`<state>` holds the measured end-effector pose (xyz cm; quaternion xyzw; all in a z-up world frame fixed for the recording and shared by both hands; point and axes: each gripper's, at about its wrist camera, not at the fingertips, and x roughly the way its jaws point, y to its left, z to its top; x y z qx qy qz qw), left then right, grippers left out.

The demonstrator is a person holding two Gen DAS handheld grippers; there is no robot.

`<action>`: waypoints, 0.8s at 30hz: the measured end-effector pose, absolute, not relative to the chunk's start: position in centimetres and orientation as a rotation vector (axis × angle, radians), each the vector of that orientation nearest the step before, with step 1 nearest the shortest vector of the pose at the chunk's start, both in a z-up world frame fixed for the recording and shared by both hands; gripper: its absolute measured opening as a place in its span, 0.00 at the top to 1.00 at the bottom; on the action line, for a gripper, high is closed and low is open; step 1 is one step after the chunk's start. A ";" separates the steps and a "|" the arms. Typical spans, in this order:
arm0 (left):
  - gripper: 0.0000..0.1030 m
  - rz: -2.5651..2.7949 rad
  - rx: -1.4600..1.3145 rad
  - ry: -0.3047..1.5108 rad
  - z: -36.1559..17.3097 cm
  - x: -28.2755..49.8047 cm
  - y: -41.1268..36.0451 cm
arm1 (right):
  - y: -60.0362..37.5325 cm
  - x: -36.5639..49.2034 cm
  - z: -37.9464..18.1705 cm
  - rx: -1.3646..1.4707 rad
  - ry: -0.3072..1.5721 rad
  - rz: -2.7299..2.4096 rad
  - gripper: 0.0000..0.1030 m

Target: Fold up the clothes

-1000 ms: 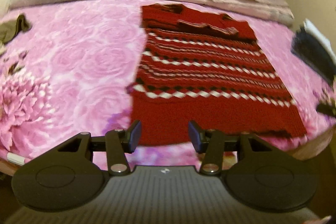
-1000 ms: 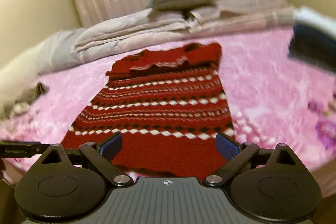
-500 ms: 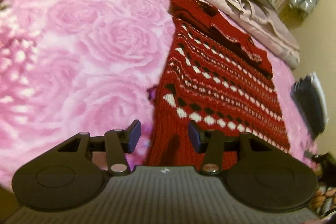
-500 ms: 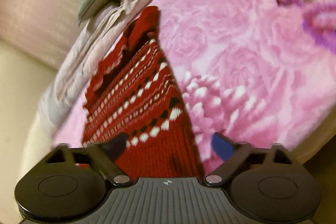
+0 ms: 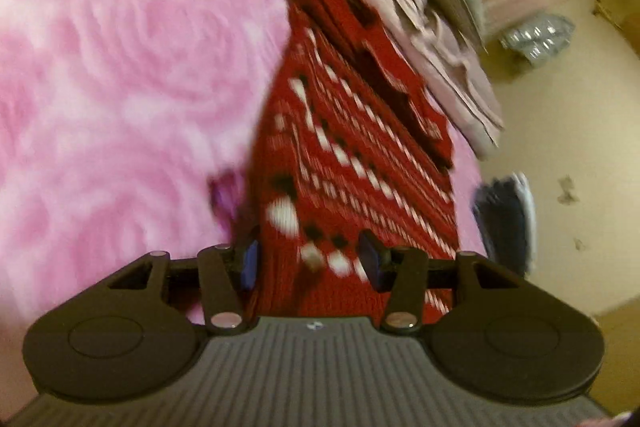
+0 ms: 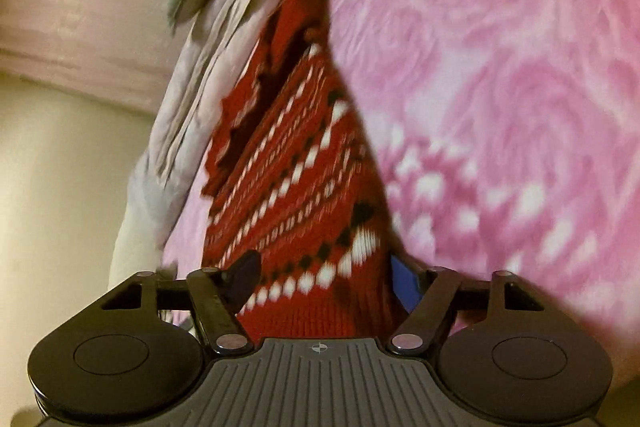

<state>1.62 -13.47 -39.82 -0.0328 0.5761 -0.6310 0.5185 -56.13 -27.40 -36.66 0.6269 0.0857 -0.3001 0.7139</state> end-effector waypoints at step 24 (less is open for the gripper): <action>0.96 -1.512 -0.181 1.374 -38.0 1.9 -9.6 | -24.6 -57.2 -33.9 1.380 0.090 -0.671 0.95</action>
